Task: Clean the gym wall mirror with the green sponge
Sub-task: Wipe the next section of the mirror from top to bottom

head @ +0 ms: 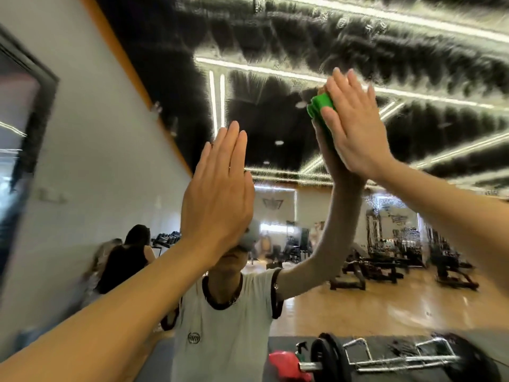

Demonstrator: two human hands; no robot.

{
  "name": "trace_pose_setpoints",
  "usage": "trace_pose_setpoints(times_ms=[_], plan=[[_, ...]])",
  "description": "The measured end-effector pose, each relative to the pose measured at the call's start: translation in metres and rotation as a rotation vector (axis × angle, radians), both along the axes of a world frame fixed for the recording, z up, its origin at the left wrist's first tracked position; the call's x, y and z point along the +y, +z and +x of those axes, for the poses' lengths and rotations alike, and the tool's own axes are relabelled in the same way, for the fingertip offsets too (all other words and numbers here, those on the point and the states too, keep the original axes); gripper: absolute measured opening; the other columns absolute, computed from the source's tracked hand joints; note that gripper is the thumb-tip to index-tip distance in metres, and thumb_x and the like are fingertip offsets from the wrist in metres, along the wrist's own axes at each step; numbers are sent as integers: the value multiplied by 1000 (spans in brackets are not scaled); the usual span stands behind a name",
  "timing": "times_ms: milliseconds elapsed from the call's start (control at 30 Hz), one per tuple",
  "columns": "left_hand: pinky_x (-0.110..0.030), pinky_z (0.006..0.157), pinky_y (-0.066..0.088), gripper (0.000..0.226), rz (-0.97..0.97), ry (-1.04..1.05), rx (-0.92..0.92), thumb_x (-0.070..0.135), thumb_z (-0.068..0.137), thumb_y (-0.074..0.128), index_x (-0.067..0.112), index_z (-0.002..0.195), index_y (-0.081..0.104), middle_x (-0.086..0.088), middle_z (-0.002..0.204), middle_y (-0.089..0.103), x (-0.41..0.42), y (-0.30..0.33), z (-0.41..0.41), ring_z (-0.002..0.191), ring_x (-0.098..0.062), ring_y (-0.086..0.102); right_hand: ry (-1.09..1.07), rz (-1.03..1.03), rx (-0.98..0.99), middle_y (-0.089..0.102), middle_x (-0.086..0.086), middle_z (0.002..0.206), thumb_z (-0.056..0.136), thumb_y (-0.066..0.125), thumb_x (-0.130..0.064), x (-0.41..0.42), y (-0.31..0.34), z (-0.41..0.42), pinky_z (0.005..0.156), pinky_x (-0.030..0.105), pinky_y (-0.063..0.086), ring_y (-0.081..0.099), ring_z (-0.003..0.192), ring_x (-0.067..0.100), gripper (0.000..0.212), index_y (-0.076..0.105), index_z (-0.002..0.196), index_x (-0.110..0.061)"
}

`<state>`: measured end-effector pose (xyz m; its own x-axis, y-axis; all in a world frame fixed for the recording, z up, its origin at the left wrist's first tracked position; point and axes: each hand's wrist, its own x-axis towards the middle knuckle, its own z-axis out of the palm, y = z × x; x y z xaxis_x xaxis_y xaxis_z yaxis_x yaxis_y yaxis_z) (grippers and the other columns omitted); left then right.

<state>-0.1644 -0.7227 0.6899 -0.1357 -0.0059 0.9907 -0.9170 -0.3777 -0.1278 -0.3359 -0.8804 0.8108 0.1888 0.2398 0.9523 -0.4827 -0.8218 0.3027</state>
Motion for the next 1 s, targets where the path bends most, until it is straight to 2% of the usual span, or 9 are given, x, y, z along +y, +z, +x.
trace_pose_setpoints(times_ms=[167, 233, 333, 433, 500, 633, 767, 867, 1000], plan=[[-34, 126, 4, 57, 0, 3, 0, 22, 106, 31, 5, 160, 22, -9, 168, 17, 0, 0, 1, 156, -22, 11, -27, -201, 223, 21, 9, 166, 109, 27, -39, -6, -138, -11, 127, 43, 2, 12, 155, 24, 56, 27, 158, -10], [-35, 127, 5, 57, 1, -9, -2, 18, 106, 35, 5, 159, 23, -10, 168, 18, 0, 0, 1, 156, -23, 12, -80, -300, 331, 21, 6, 166, 110, 24, -41, -18, -158, -27, 127, 42, 2, 12, 155, 23, 57, 24, 158, -12], [-38, 127, 8, 56, 6, -28, -2, 16, 106, 39, 4, 159, 23, -10, 168, 19, -1, 0, 1, 156, -23, 13, -74, -239, 366, 17, 2, 167, 109, 24, -45, -31, -110, -41, 127, 43, 2, 9, 156, 20, 59, 22, 159, -15], [-37, 127, 7, 56, 10, -29, 9, 20, 107, 35, 6, 160, 22, -9, 168, 18, -2, -1, 1, 156, -23, 12, -27, -44, 143, 18, 8, 167, 107, 24, -46, -41, -30, -49, 125, 55, 7, 9, 155, 26, 61, 24, 159, -12], [-37, 127, 7, 58, 13, -22, 17, 24, 106, 30, 7, 160, 22, -8, 169, 17, -1, 0, -1, 156, -23, 14, -20, 33, 8, 19, 10, 167, 108, 23, -42, -44, -13, -45, 126, 49, 3, 8, 155, 27, 60, 24, 159, -9], [-34, 126, 3, 60, 14, -38, 25, 25, 104, 29, 8, 160, 20, -9, 168, 18, 2, 0, -6, 156, -24, 14, 6, -11, 47, 17, 7, 167, 109, 27, -37, -40, -99, -40, 126, 37, -6, 7, 155, 24, 57, 25, 158, -10], [-31, 124, -4, 63, 51, -73, 13, 18, 104, 37, 6, 161, 13, -11, 169, 10, -5, 1, -21, 156, -24, 7, -59, -142, 244, 19, 6, 167, 108, 29, -40, -55, -184, -59, 127, 43, 1, 11, 156, 24, 58, 24, 158, -12], [-27, 124, -7, 62, 139, -85, -125, 19, 104, 37, 5, 160, 16, -11, 169, 14, -39, -2, -58, 156, -23, 10, -36, -101, 281, 16, 3, 168, 108, 24, -47, -58, -138, -67, 126, 37, -3, 5, 156, 19, 61, 25, 159, -12], [-32, 126, -6, 62, 255, -166, -112, 24, 103, 22, 4, 160, 11, -12, 169, 7, -92, -10, -107, 157, -23, 3, -32, 93, 38, 13, 9, 168, 107, 22, -43, -67, -35, -72, 126, 47, 0, 3, 155, 25, 62, 20, 159, -10]])
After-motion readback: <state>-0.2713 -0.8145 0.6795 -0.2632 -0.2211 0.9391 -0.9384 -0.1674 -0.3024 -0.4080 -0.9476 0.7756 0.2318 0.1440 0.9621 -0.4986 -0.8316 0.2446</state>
